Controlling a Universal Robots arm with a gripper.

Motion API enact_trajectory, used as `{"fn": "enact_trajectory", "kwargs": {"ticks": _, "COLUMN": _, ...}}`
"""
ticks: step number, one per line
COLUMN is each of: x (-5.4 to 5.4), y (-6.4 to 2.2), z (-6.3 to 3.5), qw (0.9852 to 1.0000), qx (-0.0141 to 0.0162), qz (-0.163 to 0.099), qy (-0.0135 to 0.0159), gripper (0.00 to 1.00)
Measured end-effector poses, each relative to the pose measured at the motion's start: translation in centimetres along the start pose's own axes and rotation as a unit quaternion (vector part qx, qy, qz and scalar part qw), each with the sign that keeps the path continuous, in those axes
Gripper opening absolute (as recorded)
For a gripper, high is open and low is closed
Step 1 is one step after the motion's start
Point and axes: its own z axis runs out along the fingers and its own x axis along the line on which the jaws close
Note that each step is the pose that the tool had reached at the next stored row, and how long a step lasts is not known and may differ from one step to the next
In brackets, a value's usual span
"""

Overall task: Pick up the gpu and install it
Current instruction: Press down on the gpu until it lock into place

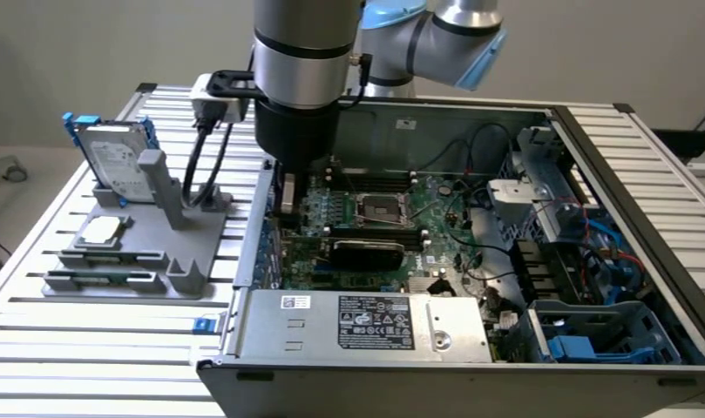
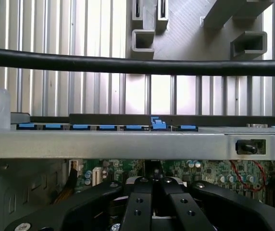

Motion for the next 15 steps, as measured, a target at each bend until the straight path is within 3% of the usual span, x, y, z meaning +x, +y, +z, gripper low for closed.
{"fn": "enact_trajectory", "kwargs": {"ticks": 6, "x": 0.0, "y": 0.1, "z": 0.01, "qw": 1.0, "qx": -0.002, "qz": 0.0, "qy": 0.0001, "gripper": 0.11}}
{"fn": "enact_trajectory", "kwargs": {"ticks": 15, "x": -0.44, "y": 0.13, "z": 0.02, "qw": 1.0, "qx": -0.0026, "qz": 0.0, "qy": 0.0, "gripper": 0.11}}
